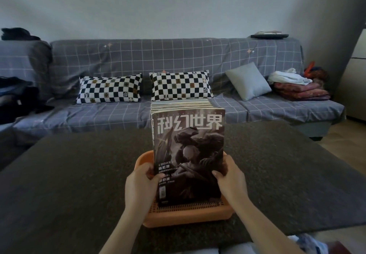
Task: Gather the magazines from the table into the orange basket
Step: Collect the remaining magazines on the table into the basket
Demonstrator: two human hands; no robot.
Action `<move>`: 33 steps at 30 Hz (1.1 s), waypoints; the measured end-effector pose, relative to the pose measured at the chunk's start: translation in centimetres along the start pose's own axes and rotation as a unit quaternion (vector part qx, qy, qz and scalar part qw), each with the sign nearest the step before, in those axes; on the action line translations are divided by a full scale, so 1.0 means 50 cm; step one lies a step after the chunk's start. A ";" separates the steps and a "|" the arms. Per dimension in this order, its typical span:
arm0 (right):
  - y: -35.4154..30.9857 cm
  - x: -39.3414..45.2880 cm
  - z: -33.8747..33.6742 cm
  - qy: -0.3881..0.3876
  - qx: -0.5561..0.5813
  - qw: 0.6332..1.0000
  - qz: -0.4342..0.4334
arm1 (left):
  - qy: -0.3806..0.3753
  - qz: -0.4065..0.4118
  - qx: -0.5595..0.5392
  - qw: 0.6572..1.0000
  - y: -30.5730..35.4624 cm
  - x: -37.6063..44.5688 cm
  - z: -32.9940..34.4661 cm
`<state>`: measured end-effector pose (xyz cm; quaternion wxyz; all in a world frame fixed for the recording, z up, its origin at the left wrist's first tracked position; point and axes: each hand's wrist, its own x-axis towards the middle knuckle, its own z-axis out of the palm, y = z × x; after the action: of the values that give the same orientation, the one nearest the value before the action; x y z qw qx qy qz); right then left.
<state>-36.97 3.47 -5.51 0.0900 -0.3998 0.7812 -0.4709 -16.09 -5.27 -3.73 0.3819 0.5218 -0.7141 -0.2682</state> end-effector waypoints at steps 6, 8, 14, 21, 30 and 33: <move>0.003 -0.002 0.005 0.020 -0.058 0.998 0.006 | 0.001 0.007 0.024 1.000 -0.004 -0.012 0.010; 0.003 -0.003 0.004 0.023 -0.068 0.997 0.011 | 0.003 0.009 0.030 1.000 -0.006 -0.011 0.012; 0.002 -0.005 0.007 0.017 -0.051 0.998 0.018 | 0.011 -0.015 -0.005 1.000 -0.016 -0.005 0.013; -0.009 0.005 0.007 -0.032 0.024 0.999 -0.021 | -0.045 -0.023 -0.068 0.996 -0.015 0.018 0.020; -0.067 0.068 -0.004 -0.055 0.311 0.949 0.020 | -0.105 -0.049 -0.327 0.938 0.086 0.115 0.007; -0.097 0.090 -0.011 -0.040 0.324 0.945 0.005 | -0.112 -0.056 -0.364 0.923 0.110 0.143 0.006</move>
<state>-37.62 -0.53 -0.24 0.2485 -0.3638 0.5838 -0.6819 -20.51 -10.35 2.31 0.4477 0.3520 -0.5749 -0.5875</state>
